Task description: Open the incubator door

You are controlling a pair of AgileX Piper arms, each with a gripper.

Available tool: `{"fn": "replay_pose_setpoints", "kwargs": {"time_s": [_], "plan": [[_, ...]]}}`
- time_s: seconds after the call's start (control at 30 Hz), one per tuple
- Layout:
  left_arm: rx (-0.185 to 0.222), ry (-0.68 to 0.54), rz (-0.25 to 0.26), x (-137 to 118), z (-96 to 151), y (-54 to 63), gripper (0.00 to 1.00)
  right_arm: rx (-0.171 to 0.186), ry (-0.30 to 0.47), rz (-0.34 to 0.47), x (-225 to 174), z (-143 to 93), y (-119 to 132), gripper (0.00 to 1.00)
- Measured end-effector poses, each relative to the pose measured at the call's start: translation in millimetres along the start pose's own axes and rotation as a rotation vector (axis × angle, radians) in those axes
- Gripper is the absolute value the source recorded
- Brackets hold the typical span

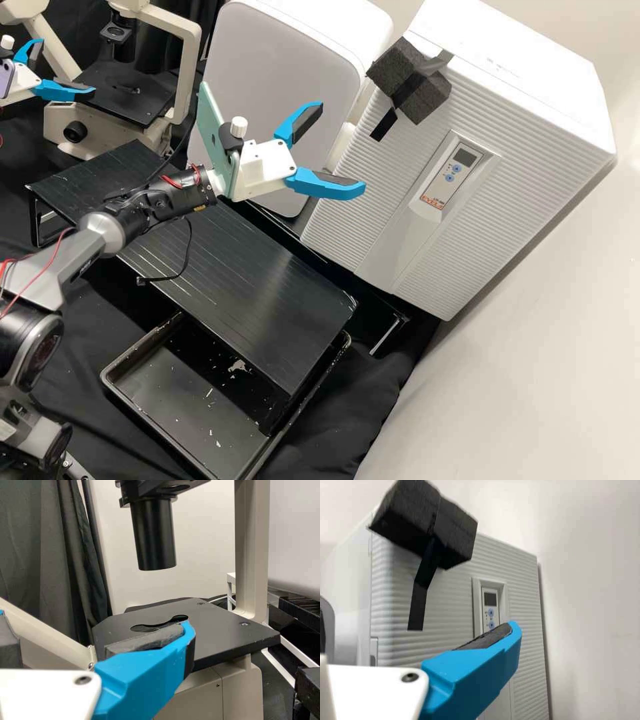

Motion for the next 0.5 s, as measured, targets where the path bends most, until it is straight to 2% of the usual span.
{"fn": "replay_pose_setpoints", "kwargs": {"time_s": [0.1, 0.2, 0.4, 0.5], "plan": [[0.0, 0.0, 0.0, 0.0, 0.0, 0.0, 1.0, -0.013, -0.004, -0.01, 4.3, 0.0, -11.1, 1.0], [0.0, 0.0, 0.0, 0.0, 0.0, 0.0, 1.0, -0.043, -0.014, -0.016, 9.4, 2.6, -20.6, 1.0], [0.0, 0.0, 0.0, 0.0, 0.0, 0.0, 1.0, -0.083, -0.039, -0.006, 23.4, 10.4, -27.9, 1.0], [0.0, 0.0, 0.0, 0.0, 0.0, 0.0, 1.0, -0.09, -0.051, 0.001, 29.2, 14.0, -30.4, 1.0]]}}
